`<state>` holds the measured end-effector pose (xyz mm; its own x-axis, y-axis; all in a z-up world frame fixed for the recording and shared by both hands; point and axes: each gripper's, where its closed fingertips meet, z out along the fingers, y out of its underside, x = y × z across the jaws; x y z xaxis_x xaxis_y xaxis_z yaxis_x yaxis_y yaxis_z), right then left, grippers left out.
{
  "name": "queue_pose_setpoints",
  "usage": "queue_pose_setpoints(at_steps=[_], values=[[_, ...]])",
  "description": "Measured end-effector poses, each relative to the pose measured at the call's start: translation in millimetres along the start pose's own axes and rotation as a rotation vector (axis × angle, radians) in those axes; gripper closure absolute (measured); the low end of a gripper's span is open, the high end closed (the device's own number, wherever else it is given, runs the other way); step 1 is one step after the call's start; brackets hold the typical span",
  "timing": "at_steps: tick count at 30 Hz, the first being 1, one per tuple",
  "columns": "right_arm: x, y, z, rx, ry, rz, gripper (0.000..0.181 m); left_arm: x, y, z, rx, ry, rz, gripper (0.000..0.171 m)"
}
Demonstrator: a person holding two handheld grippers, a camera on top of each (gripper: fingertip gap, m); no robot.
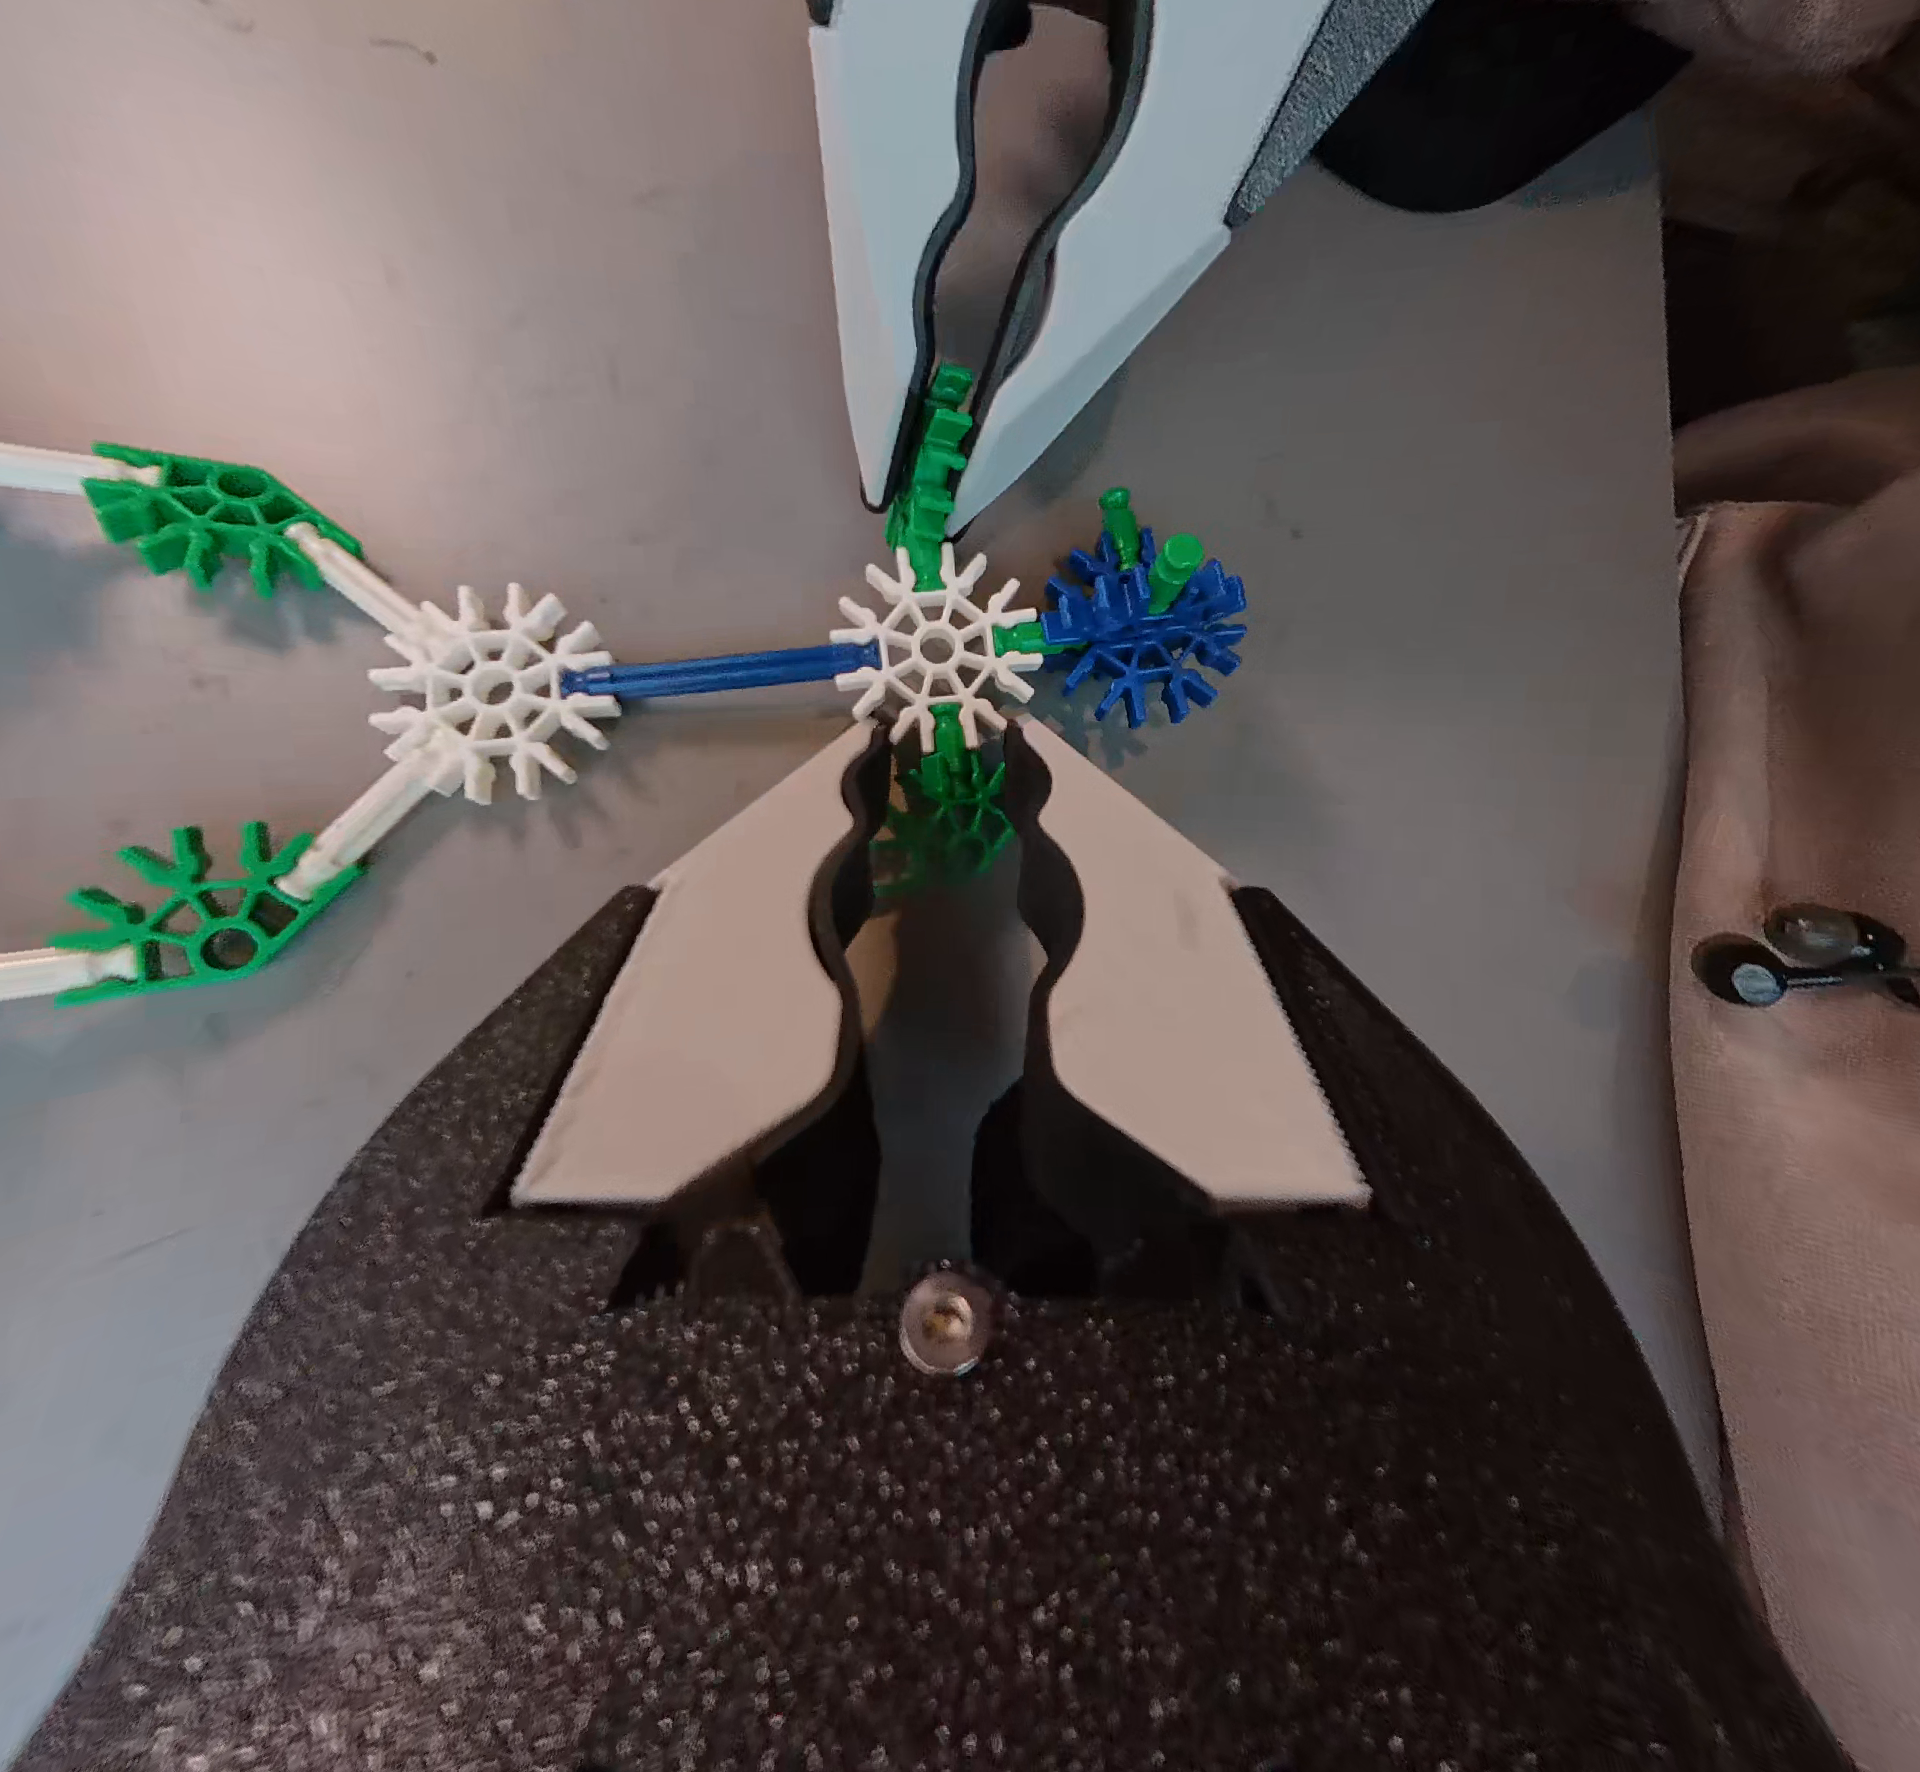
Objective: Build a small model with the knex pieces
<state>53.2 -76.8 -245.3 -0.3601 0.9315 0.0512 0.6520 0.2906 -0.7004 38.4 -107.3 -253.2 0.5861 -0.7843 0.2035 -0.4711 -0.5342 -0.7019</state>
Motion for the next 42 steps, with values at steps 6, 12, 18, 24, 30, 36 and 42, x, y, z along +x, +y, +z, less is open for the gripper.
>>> queue_pose_setpoints(at_steps=[6,12,18,24,30,36,42], values=[[4.7,1.8,-1.6,-0.002,0.259,0.101,0.174,-2.5,-2.1,1.1,0.014,-0.092,-0.059,0.151],[14.9,2.2,-0.2,-0.058,0.481,0.140,0.178,-6.0,-3.9,2.1,0.035,-0.155,-0.102,0.151],[20.9,3.0,-0.2,-0.049,0.535,0.254,0.177,-10.5,-6.2,2.1,0.051,-0.180,-0.104,0.151],[31.9,-0.5,2.5,-0.019,0.580,0.351,0.177,-21.8,-8.1,-1.7,0.066,-0.270,-0.081,0.151],[38.7,-2.2,7.1,0.015,0.513,0.452,0.177,-30.5,-8.0,-4.4,0.066,-0.319,-0.064,0.151],[55.1,10.6,-30.2,0.145,0.410,0.591,0.177,-22.6,-6.0,-5.2,0.062,-0.309,-0.020,0.152],[35.8,-30.4,-43.8,0.337,0.246,0.445,0.177,-17.0,-3.0,-8.1,0.076,-0.159,-0.007,0.150]])
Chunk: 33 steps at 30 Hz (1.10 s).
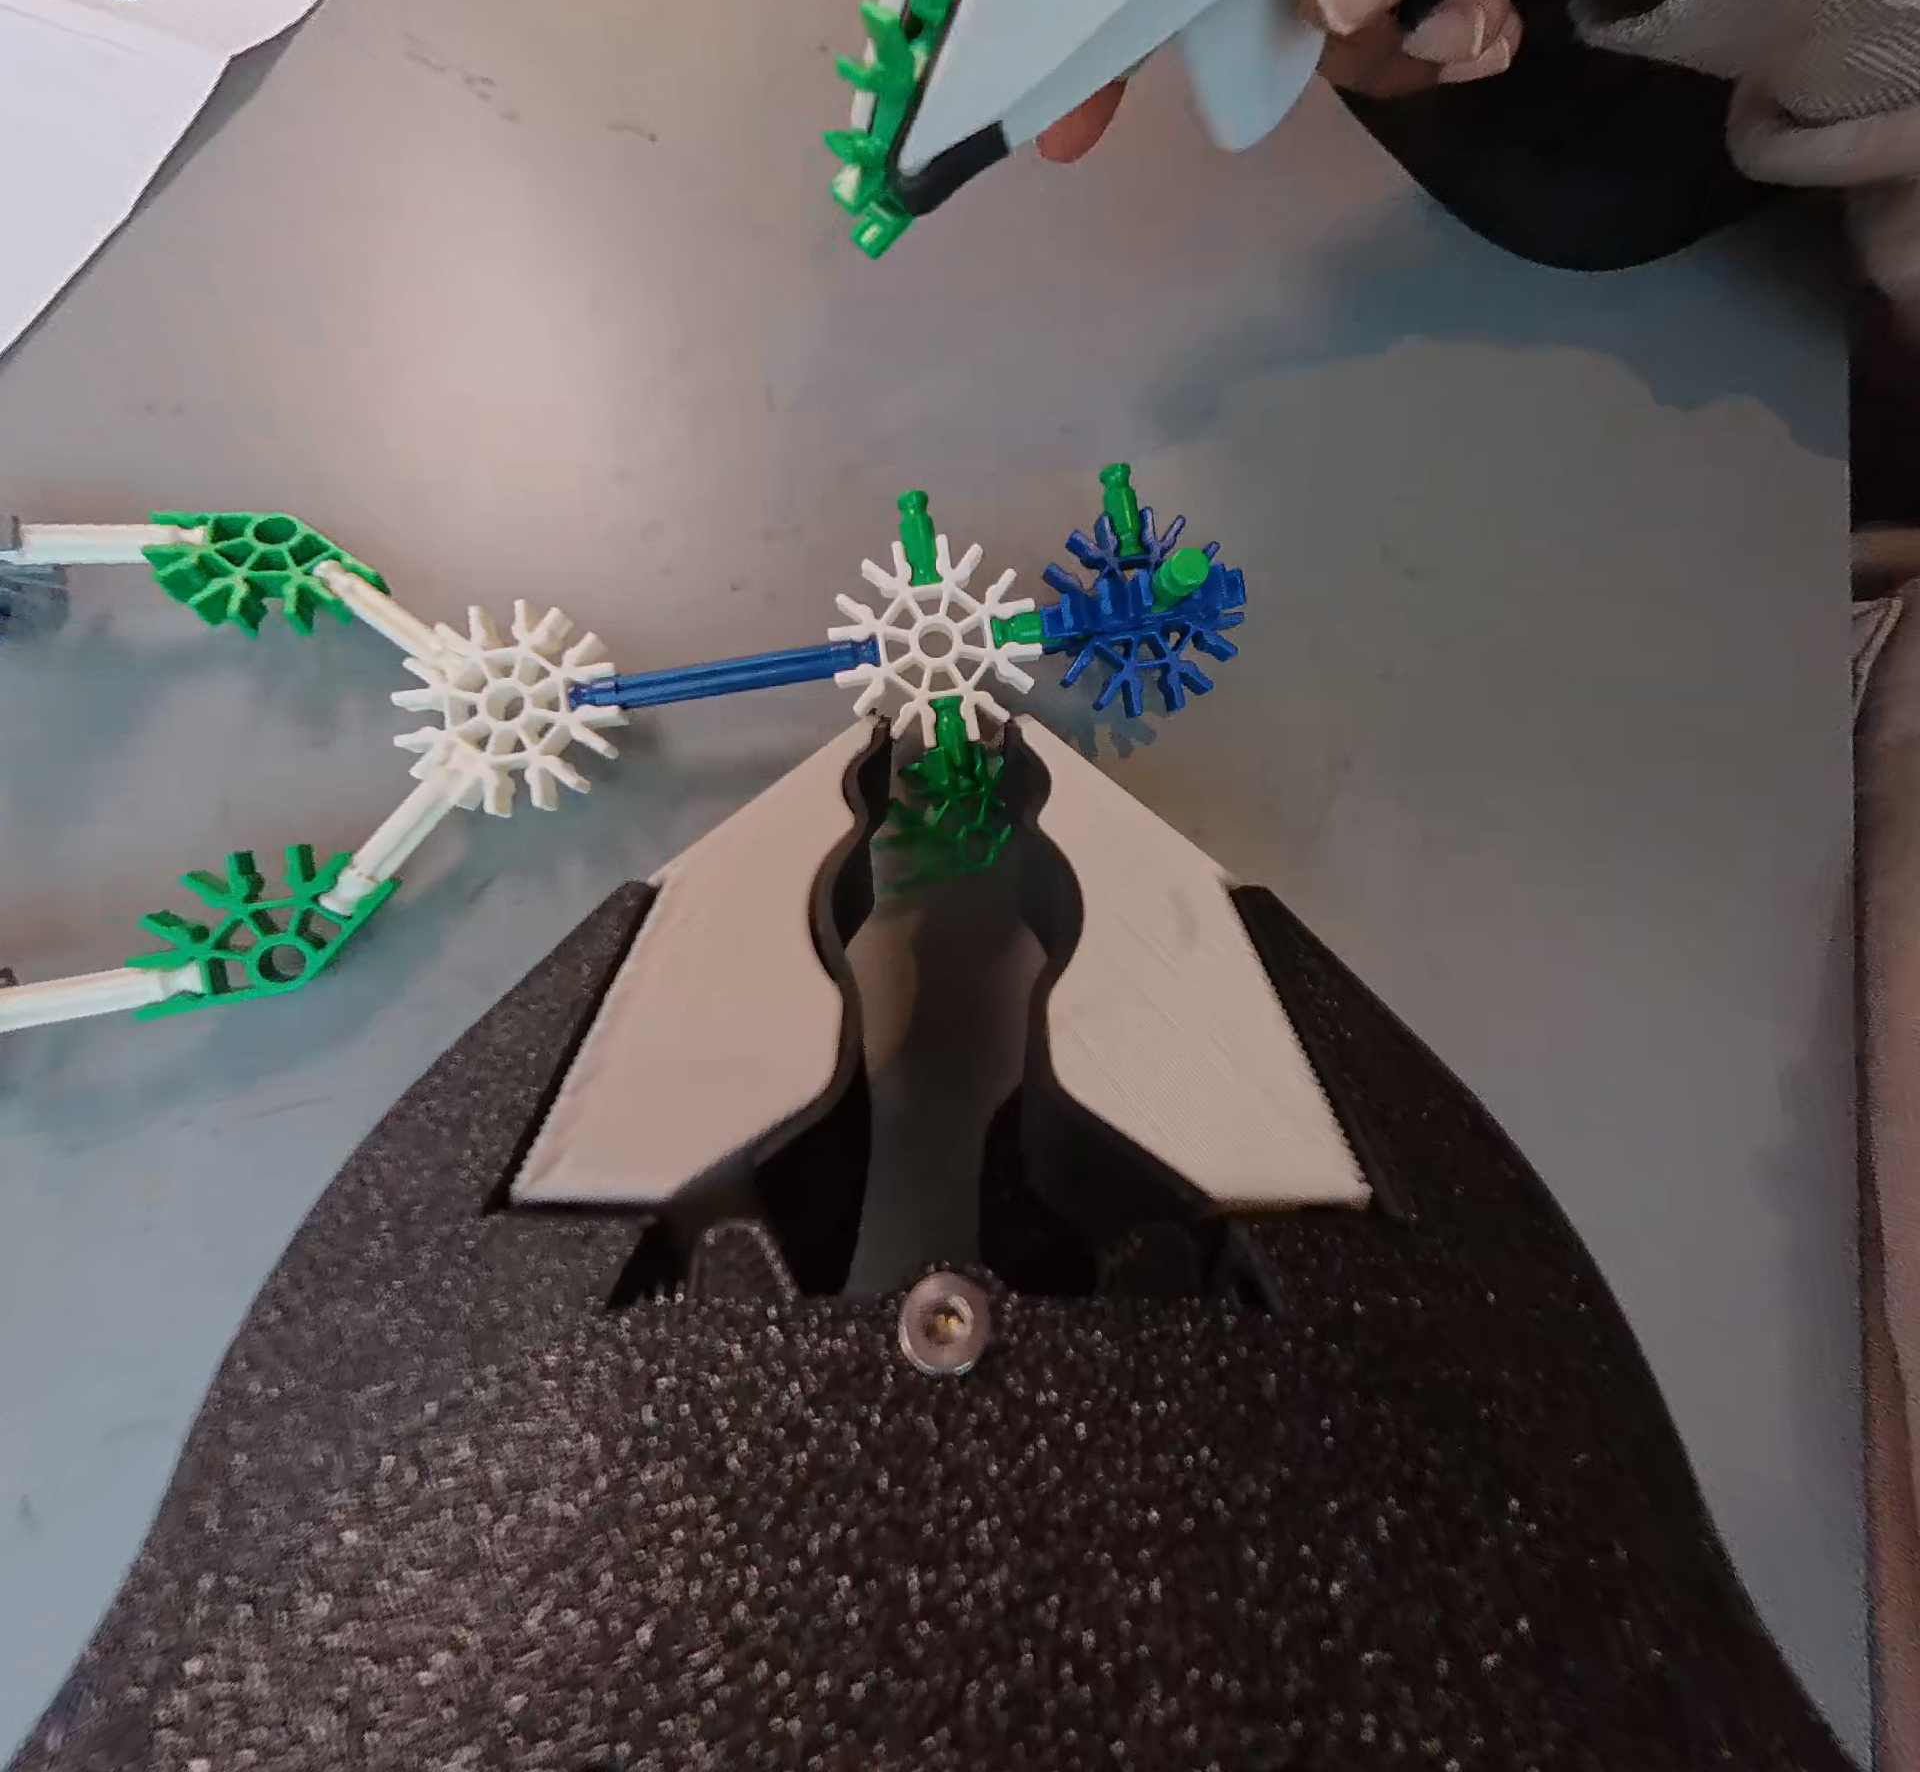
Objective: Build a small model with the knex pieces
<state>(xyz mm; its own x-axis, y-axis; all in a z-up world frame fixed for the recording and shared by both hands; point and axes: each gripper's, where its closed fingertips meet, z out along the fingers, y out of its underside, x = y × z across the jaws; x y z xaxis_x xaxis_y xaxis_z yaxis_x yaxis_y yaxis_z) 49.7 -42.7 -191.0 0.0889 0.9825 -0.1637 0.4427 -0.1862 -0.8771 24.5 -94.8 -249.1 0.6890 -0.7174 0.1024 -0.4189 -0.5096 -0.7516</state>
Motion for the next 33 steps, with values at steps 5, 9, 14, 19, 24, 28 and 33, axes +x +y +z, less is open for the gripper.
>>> queue_pose_setpoints(at_steps=[5,9,14,19,24,28,33], values=[[-26.7,-29.3,-3.0,0.128,-0.221,-0.015,0.176,-3.5,-19.4,-27.4,0.137,0.147,-0.070,0.150],[-40.6,-37.3,3.7,0.123,-0.333,-0.033,0.176,-1.4,-38.2,-47.9,0.276,0.265,-0.121,0.150],[-52.5,-28.8,16.7,0.032,-0.407,-0.109,0.176,3.5,-22.7,-36.2,0.178,0.245,-0.042,0.150],[-56.2,-7.7,28.0,-0.075,-0.431,-0.159,0.176,6.0,-20.2,-32.9,0.164,0.234,-0.005,0.150],[-56.6,5.1,32.6,-0.132,-0.468,-0.114,0.176,8.8,-10.2,-27.5,0.098,0.203,0.077,0.137],[-48.9,24.7,37.0,-0.254,-0.450,-0.075,0.176,1.9,5.6,-20.5,0.004,0.130,0.160,0.136],[-50.5,35.4,39.2,-0.312,-0.447,-0.114,0.176,-4.5,12.7,-16.4,-0.045,0.014,0.317,0.136]])
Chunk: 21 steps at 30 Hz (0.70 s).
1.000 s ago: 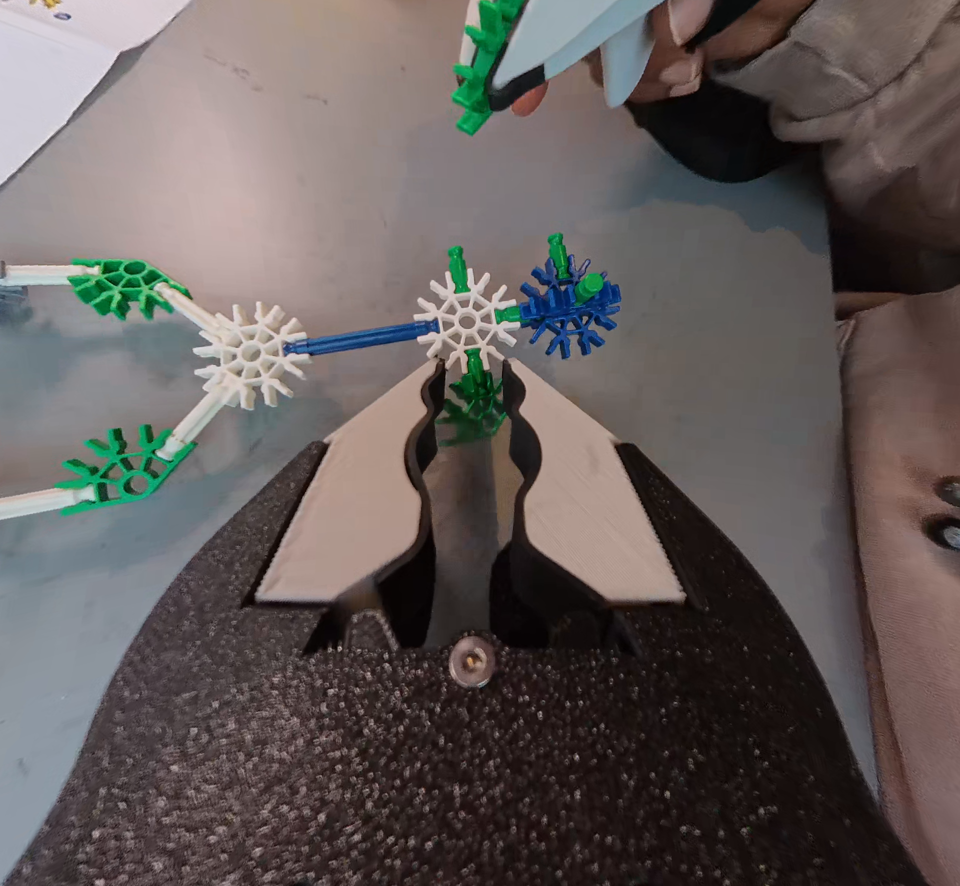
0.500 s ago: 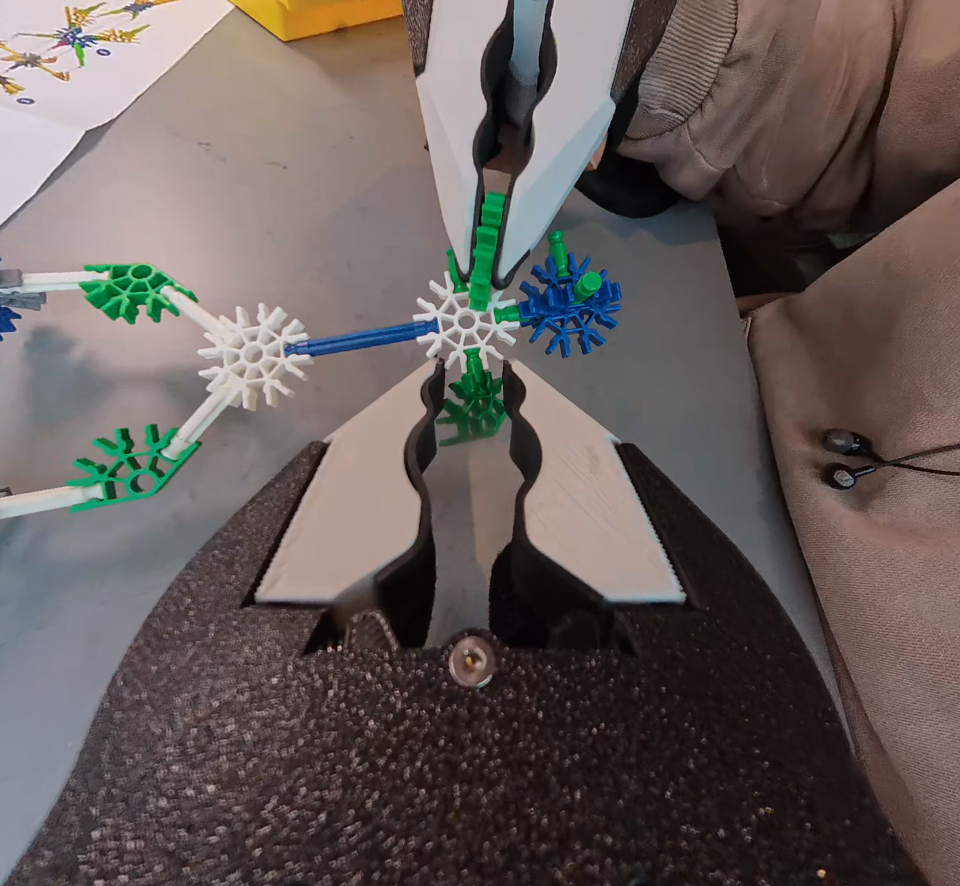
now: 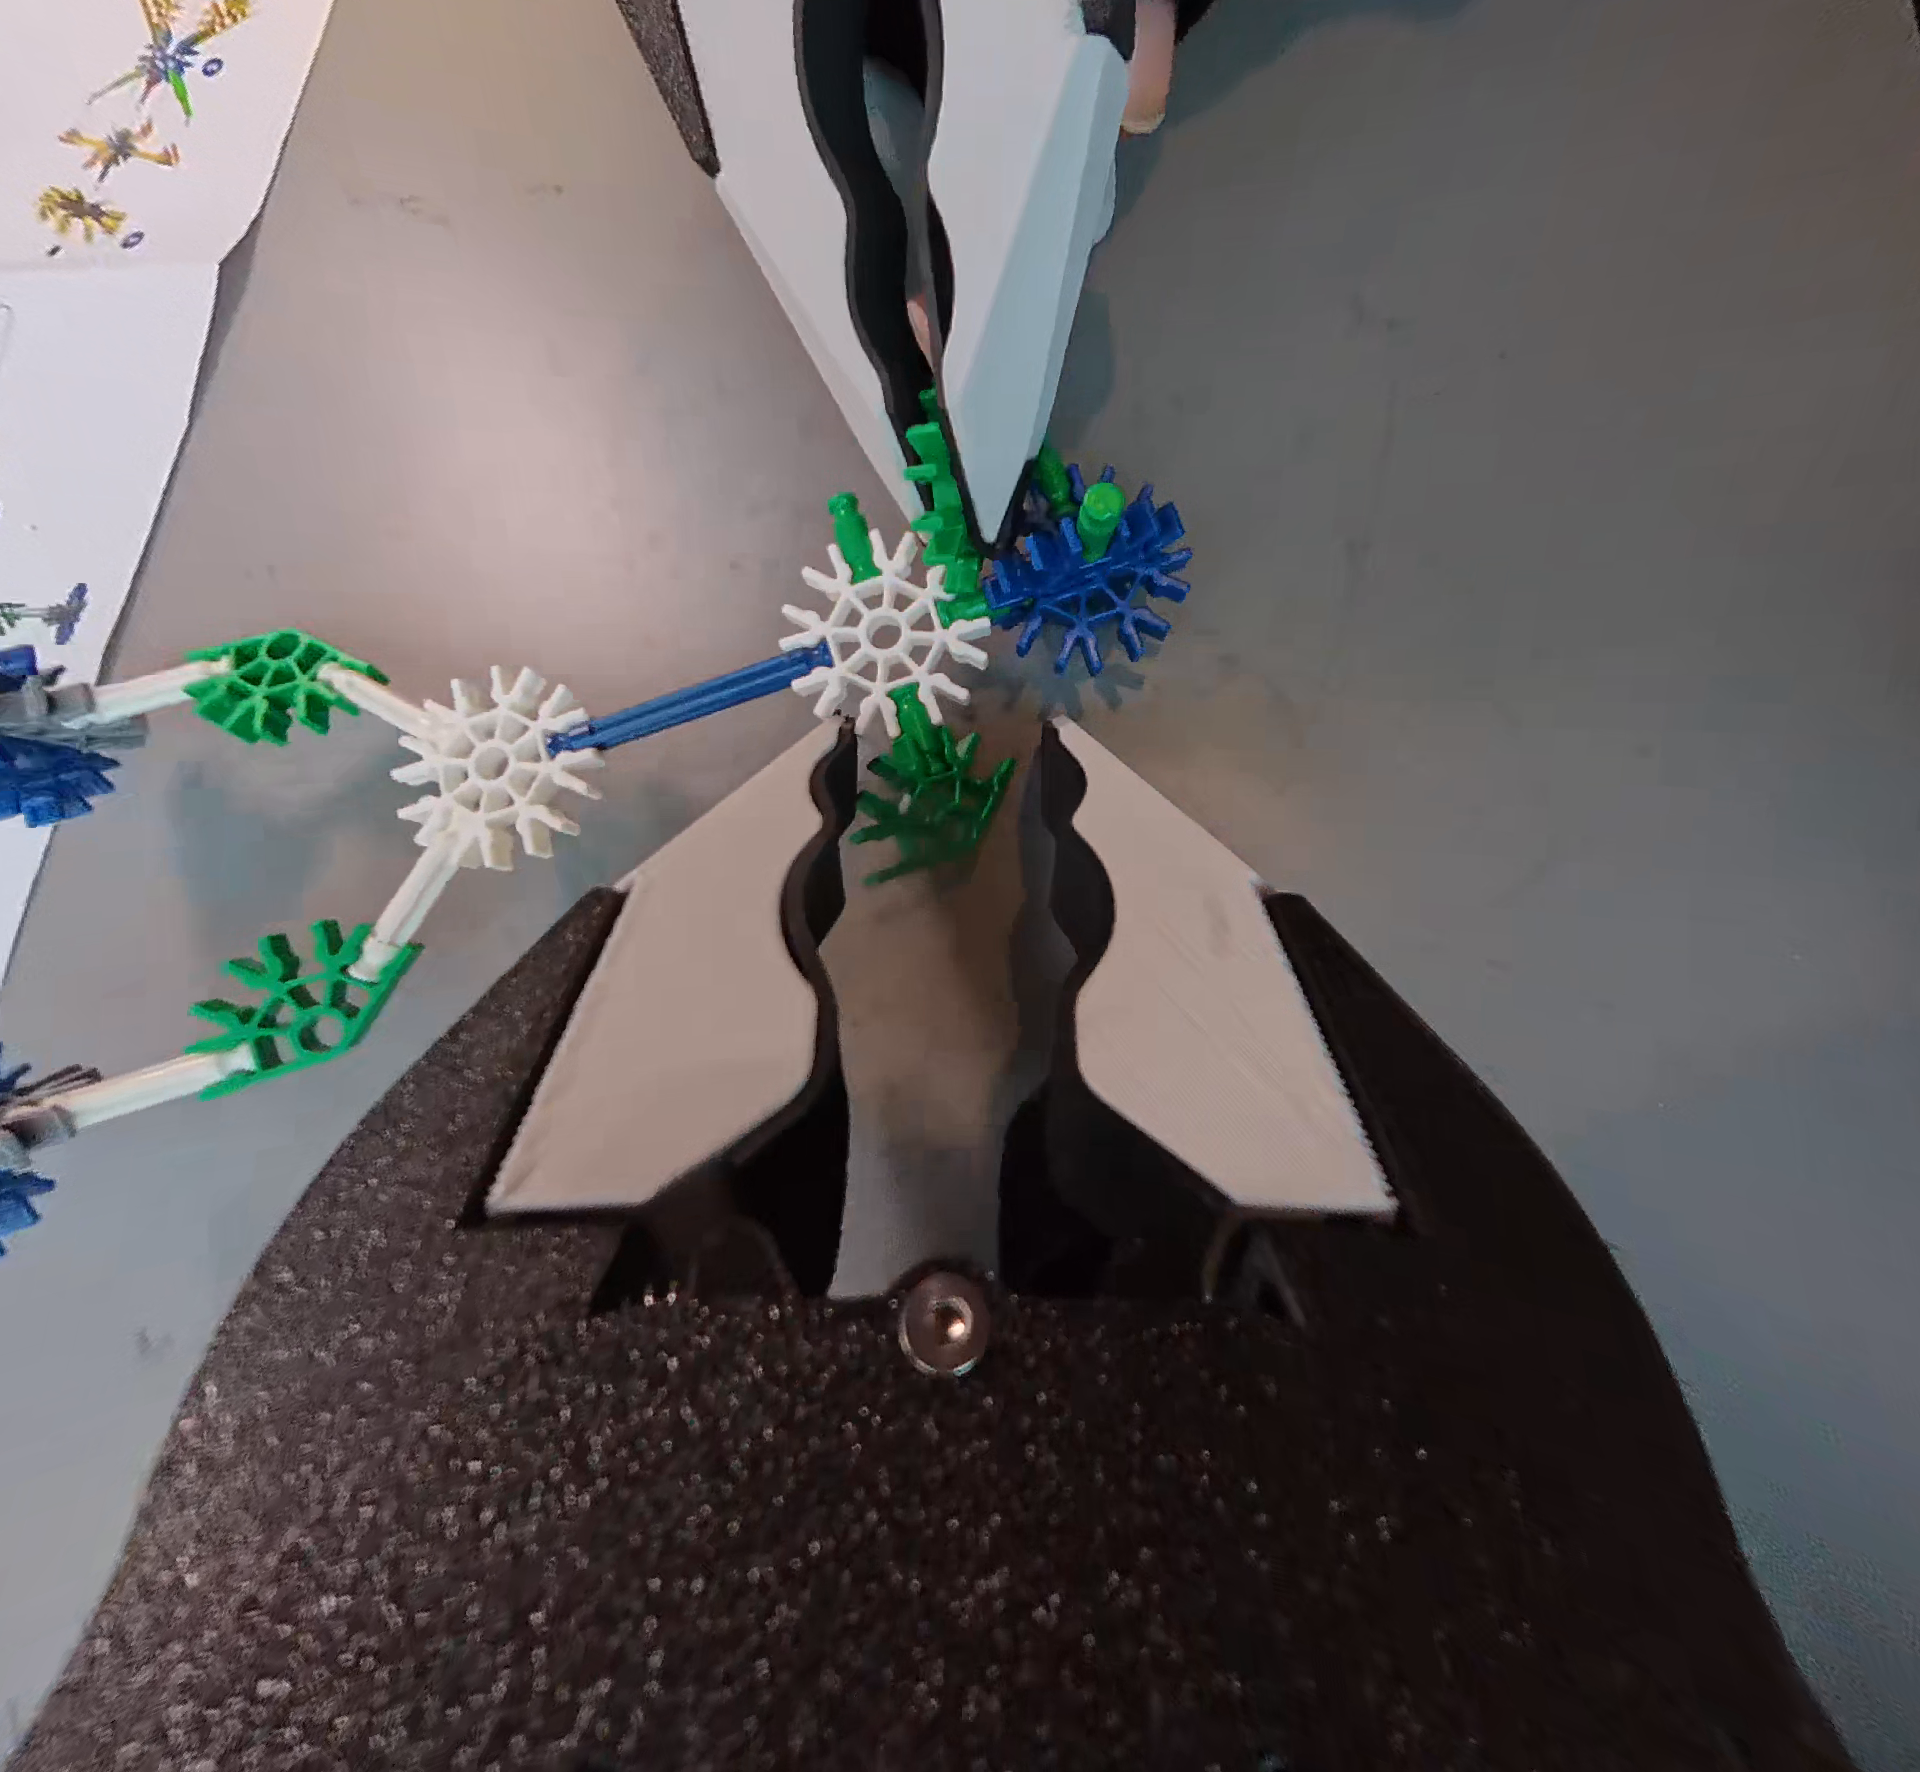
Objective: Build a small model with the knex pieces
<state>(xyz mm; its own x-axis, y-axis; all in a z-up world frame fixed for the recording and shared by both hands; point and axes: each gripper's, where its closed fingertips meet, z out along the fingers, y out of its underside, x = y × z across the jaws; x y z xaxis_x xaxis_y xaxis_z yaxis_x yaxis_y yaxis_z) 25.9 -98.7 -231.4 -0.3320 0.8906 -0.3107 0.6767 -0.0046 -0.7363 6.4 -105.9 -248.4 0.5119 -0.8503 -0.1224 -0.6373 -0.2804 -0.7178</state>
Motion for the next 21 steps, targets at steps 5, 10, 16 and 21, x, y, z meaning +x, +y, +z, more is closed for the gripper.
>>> queue_pose_setpoints(at_steps=[5,10,16,21], values=[[-5.6,2.6,0.0,-0.045,-0.014,-0.018,0.176,-12.2,0.9,-4.5,-0.024,-0.110,0.088,0.134],[-14.1,6.9,9.4,-0.075,-0.025,-0.061,0.176,-20.6,3.3,-11.2,-0.007,-0.121,0.058,0.122],[-4.9,-29.3,-12.1,0.106,0.028,-0.103,0.176,-8.2,-28.4,-32.3,0.260,0.096,-0.127,0.125],[-17.5,-69.4,-31.7,0.342,-0.024,-0.182,0.177,-11.1,-55.8,-53.1,0.470,0.169,-0.241,0.147]])
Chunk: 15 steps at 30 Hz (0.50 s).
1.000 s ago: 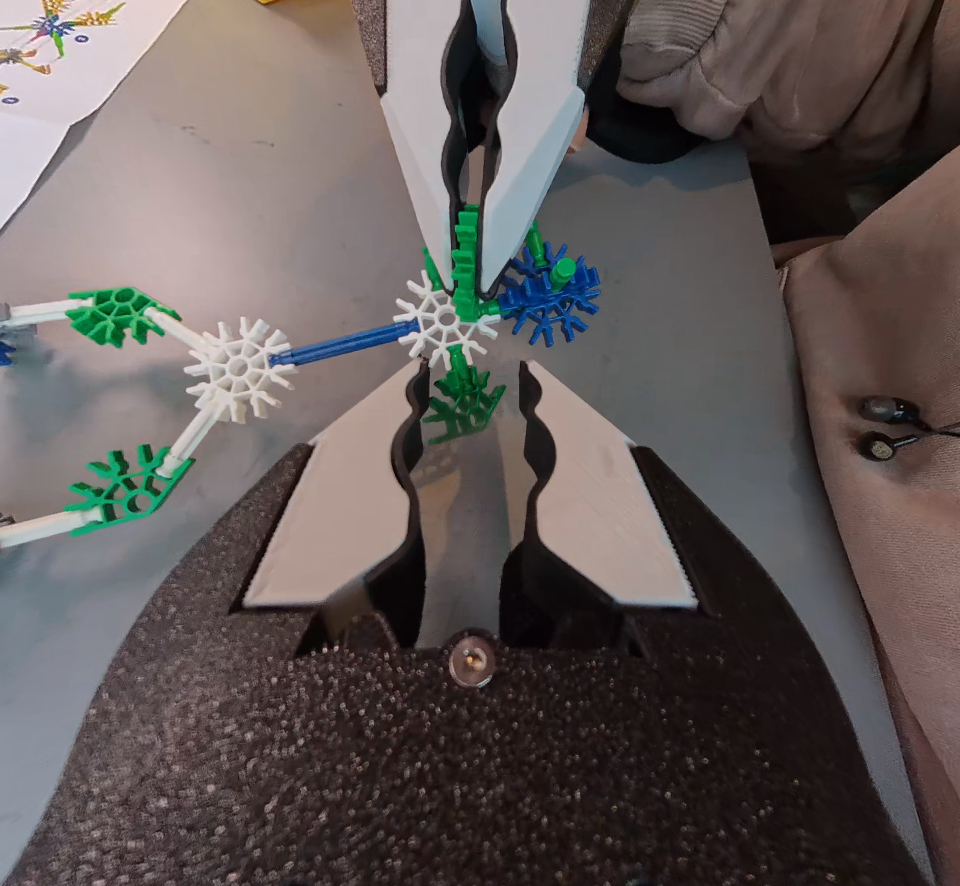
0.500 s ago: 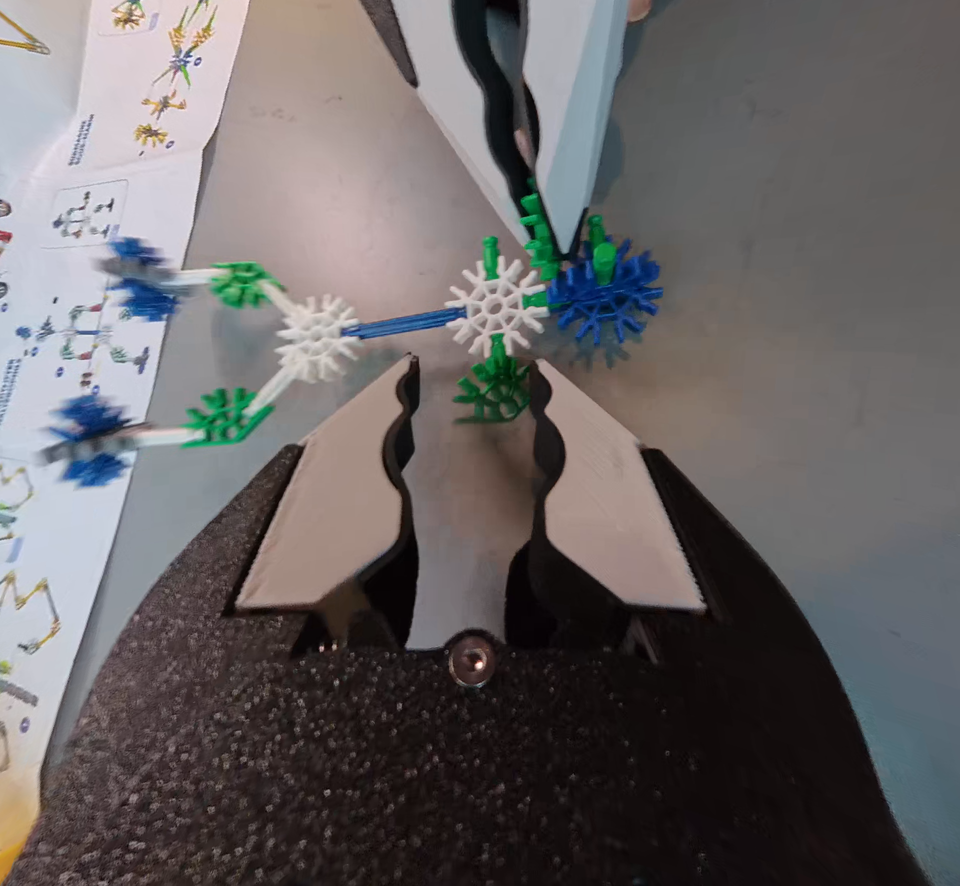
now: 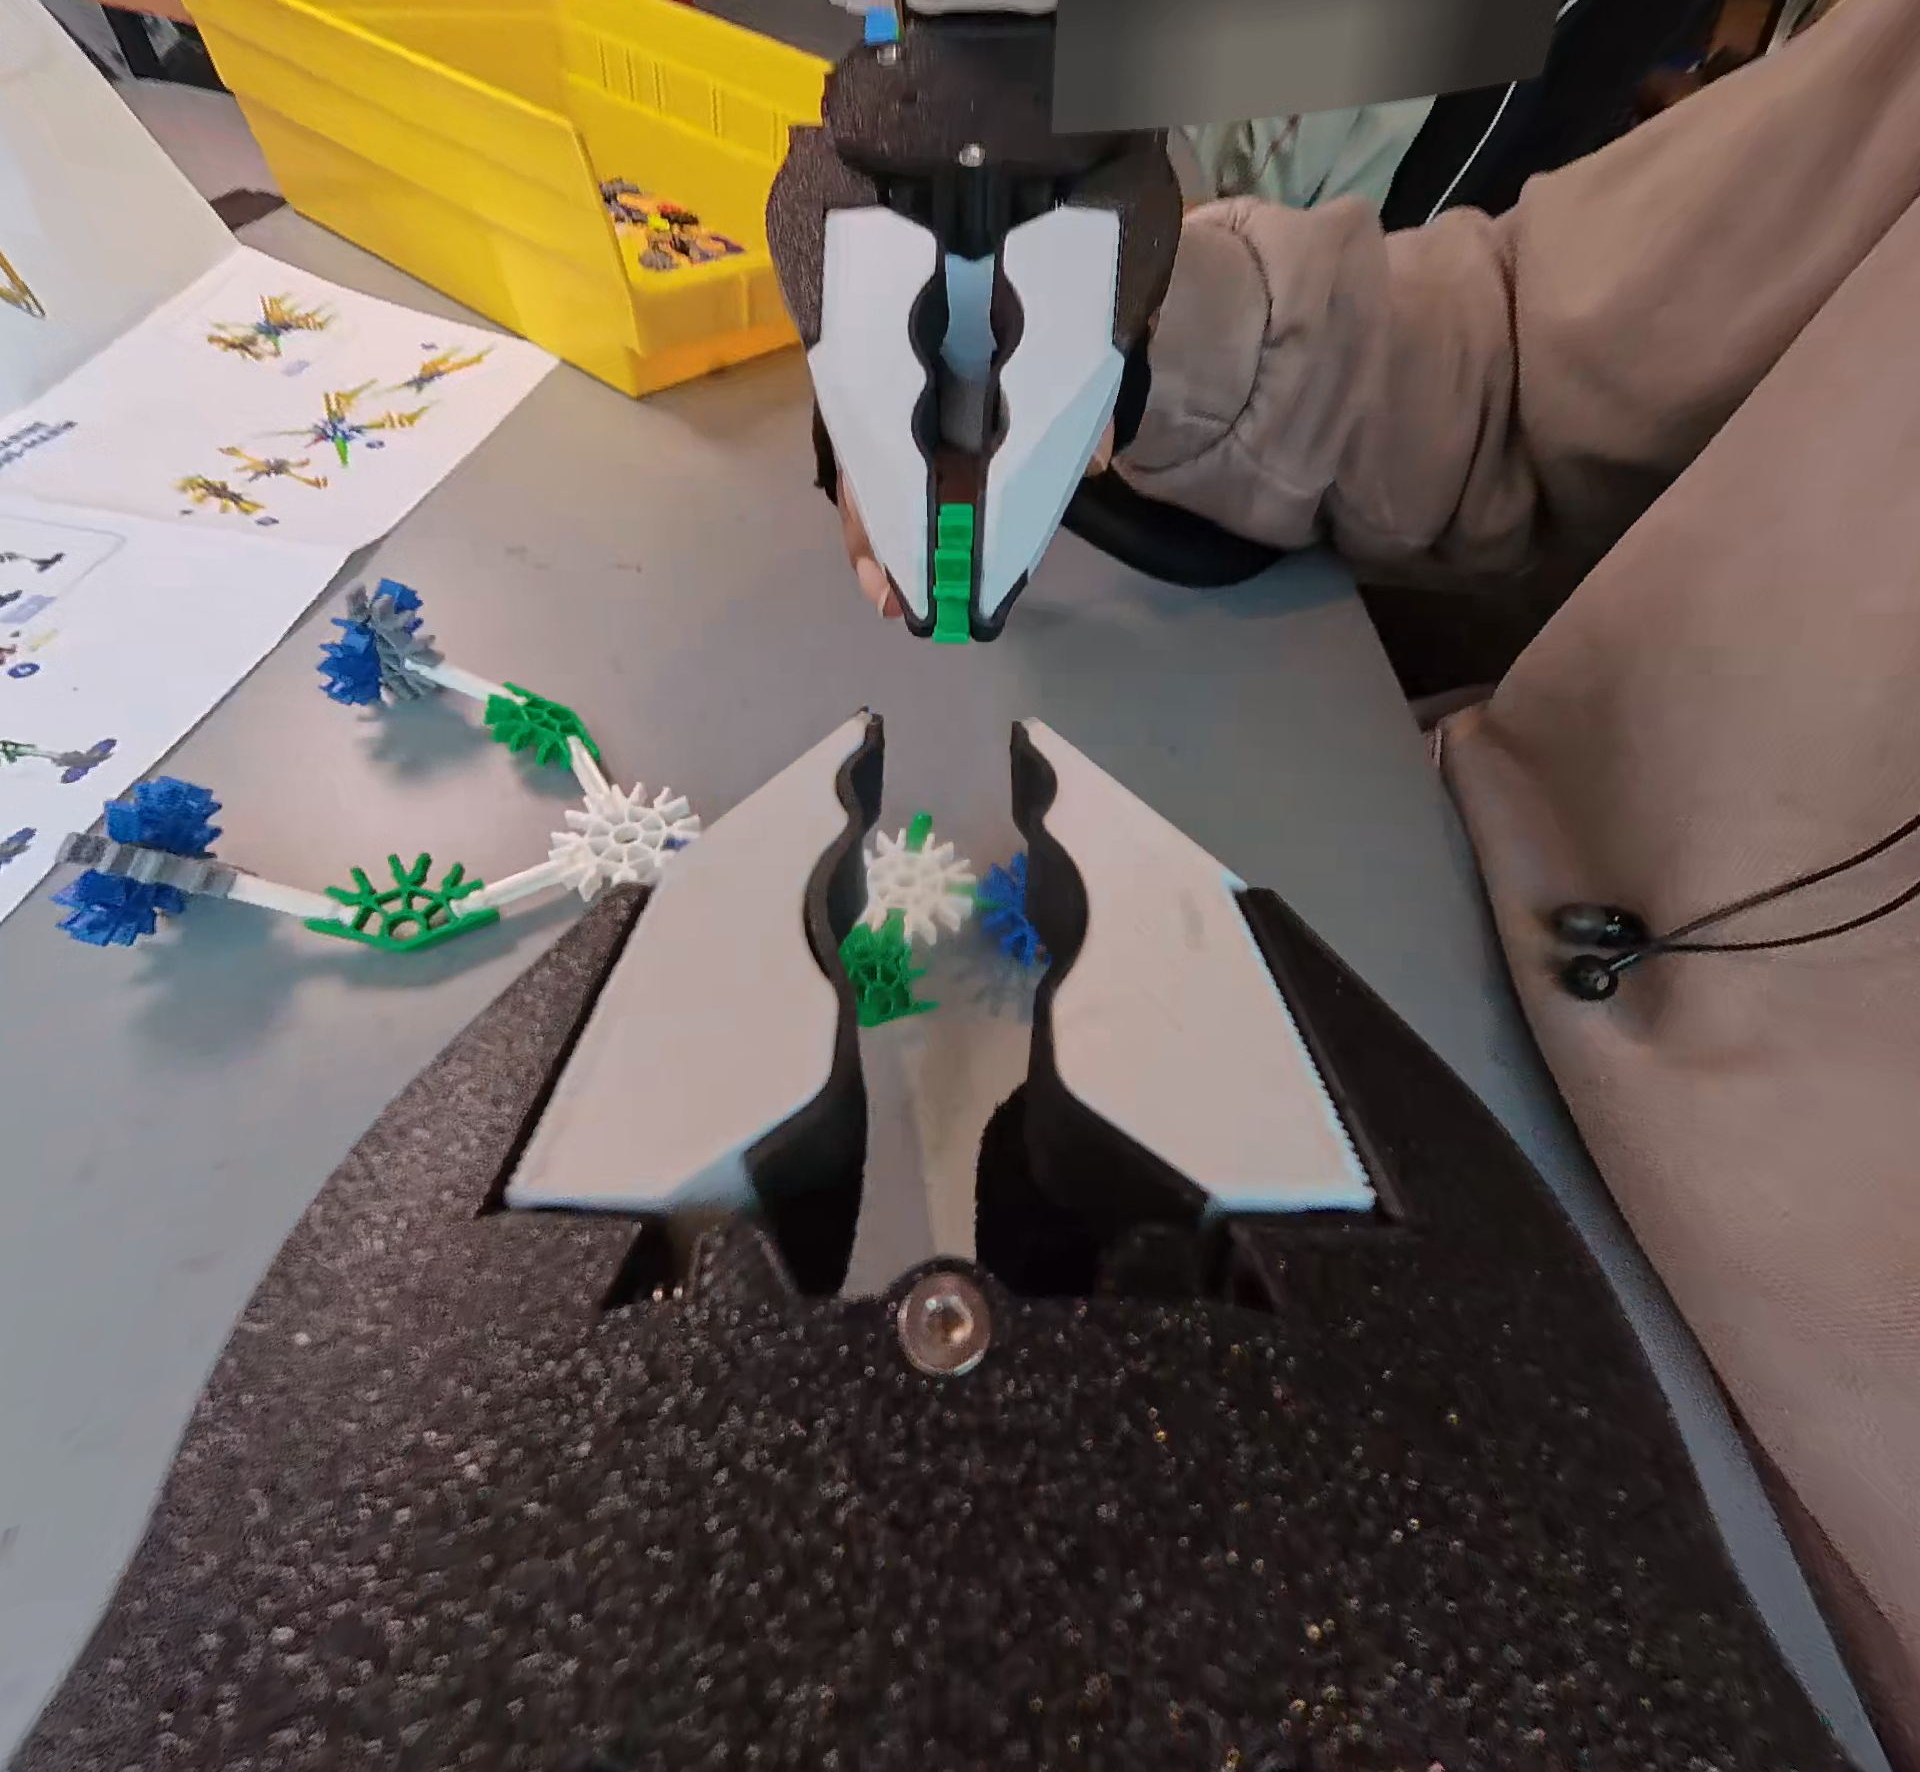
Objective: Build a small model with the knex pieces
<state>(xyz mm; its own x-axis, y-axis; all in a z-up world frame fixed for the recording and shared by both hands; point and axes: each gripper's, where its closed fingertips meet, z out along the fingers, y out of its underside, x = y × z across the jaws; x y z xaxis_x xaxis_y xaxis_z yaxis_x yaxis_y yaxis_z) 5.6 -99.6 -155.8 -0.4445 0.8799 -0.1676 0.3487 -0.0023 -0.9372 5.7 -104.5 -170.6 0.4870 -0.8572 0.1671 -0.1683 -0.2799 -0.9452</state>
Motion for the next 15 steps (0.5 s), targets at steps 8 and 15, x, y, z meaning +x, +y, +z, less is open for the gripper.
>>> queue_pose_setpoints(at_steps=[8,15], values=[[-3.9,0.0,7.9,0.052,-0.056,0.021,0.177,5.7,-13.0,-0.3,0.078,0.014,-0.007,0.163],[-7.5,12.3,8.6,-0.002,-0.081,-0.010,0.176,9.0,-3.3,5.1,0.026,0.048,-0.036,0.166]])
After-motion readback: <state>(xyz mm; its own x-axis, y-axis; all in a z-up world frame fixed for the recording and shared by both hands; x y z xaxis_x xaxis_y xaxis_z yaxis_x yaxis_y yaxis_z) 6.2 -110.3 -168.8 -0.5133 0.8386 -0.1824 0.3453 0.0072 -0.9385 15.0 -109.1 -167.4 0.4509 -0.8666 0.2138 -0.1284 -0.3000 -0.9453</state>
